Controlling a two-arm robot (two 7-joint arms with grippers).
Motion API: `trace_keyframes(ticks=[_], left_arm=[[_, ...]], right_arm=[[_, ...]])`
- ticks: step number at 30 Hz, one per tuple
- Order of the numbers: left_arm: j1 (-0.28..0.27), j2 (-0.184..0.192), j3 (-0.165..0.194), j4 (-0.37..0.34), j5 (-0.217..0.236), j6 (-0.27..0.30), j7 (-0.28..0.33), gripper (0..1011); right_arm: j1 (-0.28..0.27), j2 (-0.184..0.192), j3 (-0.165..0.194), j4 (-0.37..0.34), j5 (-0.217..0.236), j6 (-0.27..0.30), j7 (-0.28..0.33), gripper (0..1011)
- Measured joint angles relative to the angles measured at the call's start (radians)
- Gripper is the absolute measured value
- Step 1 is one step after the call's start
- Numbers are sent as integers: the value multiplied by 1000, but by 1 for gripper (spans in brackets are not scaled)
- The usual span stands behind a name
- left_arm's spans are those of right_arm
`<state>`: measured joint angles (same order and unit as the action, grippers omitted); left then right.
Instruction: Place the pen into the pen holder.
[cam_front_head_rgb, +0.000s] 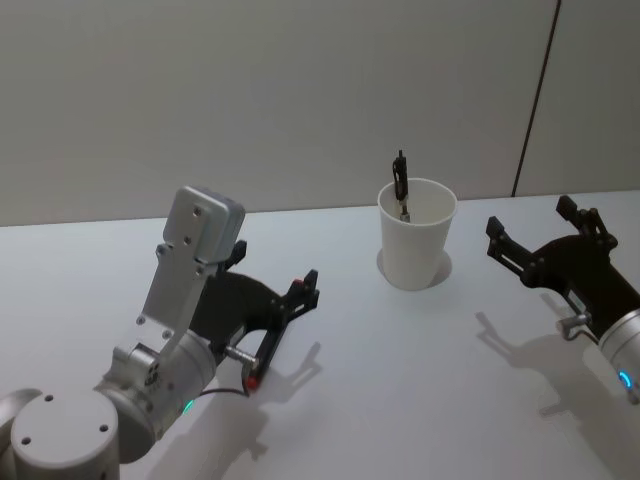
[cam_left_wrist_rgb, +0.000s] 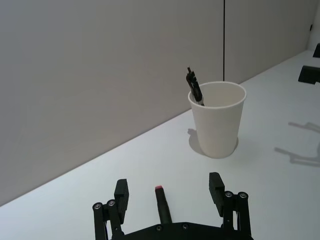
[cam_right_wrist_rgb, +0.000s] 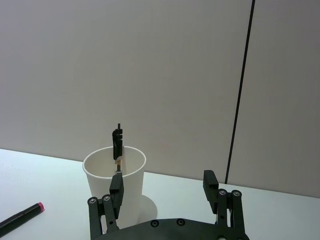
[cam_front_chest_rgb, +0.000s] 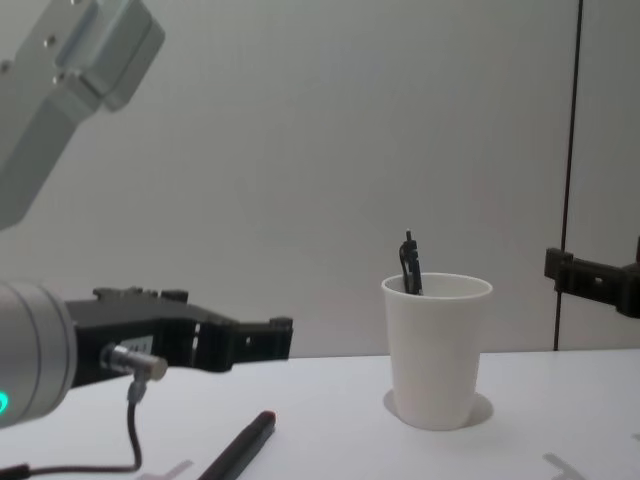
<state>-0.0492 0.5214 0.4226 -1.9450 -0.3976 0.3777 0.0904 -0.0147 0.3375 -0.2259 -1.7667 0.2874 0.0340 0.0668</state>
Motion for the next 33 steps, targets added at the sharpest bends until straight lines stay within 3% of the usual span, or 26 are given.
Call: trace_keyframes(ticks=[18, 33], left_arm=[[48, 13, -6, -60, -54, 163, 47, 1001], [49, -22, -12, -43, -94, 255, 60, 1001]], right_arm=[[0, 0, 0, 0, 0, 0, 0, 1001], [0, 0, 0, 0, 0, 0, 0, 1001]])
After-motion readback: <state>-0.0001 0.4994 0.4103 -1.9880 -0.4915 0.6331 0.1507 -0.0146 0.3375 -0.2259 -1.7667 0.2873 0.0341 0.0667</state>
